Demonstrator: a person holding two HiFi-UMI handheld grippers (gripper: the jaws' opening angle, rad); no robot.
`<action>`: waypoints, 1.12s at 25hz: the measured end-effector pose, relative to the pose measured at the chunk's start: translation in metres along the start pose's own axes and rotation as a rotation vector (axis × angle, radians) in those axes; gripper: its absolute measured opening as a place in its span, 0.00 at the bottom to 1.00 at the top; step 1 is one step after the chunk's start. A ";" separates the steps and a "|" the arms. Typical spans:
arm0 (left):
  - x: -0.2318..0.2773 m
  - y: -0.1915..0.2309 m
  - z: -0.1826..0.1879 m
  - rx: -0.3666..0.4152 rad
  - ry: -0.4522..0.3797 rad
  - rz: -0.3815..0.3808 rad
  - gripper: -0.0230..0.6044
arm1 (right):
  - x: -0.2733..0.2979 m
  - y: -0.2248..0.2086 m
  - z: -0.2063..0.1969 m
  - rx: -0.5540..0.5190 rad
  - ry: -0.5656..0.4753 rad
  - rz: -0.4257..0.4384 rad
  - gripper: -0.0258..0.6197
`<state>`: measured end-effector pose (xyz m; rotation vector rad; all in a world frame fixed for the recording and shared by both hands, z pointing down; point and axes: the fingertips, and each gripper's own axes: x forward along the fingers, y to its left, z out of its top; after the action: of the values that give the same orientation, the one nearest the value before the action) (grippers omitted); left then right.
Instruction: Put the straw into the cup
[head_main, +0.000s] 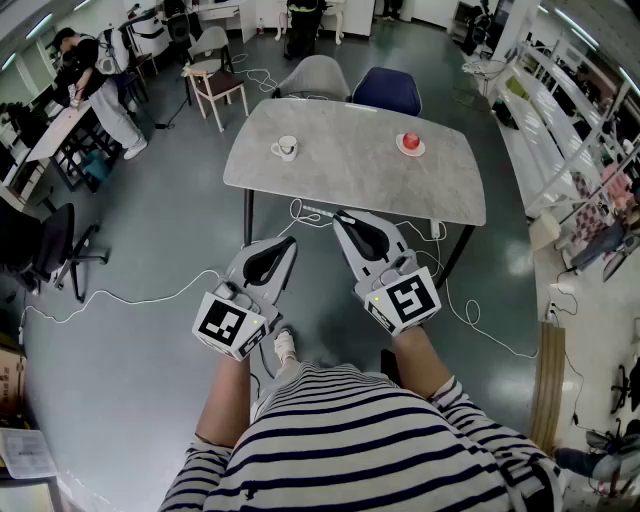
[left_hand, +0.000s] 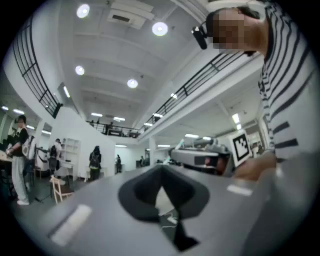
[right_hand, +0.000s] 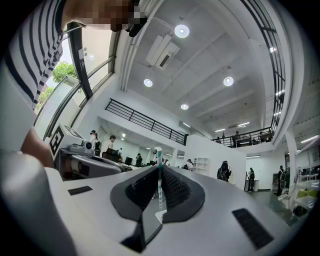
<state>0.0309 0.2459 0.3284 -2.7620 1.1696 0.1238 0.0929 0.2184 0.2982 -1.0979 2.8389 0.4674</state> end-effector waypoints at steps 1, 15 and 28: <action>-0.001 0.002 0.000 -0.001 -0.001 -0.002 0.05 | 0.003 0.001 0.000 -0.002 0.001 0.001 0.08; 0.001 0.004 -0.001 0.003 0.003 -0.013 0.05 | 0.006 0.003 0.001 -0.017 -0.008 0.008 0.08; 0.008 -0.002 -0.008 0.005 0.006 -0.020 0.05 | -0.003 0.003 0.007 -0.015 -0.049 0.017 0.08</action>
<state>0.0386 0.2405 0.3356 -2.7712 1.1412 0.1108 0.0929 0.2248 0.2934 -1.0508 2.8090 0.5096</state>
